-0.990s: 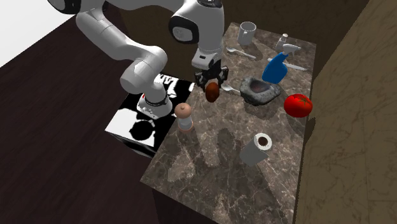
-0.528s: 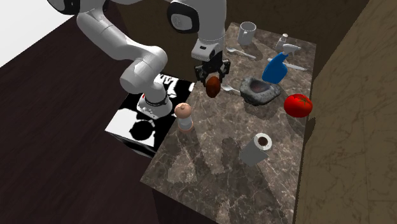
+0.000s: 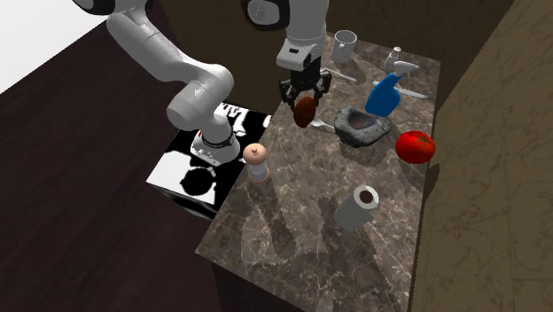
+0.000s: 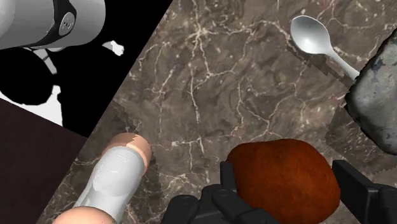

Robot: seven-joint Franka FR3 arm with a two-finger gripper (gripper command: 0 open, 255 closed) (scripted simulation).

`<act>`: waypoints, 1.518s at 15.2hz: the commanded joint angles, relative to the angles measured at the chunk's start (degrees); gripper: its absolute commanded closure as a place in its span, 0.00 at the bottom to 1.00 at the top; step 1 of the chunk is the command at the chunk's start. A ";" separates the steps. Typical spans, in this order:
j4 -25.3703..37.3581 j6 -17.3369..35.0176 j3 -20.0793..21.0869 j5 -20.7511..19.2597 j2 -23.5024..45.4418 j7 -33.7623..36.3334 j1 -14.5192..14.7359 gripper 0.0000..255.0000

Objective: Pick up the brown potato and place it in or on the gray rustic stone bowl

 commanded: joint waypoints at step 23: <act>35.75 7.97 25.90 -15.51 47.02 26.82 -10.06 1.00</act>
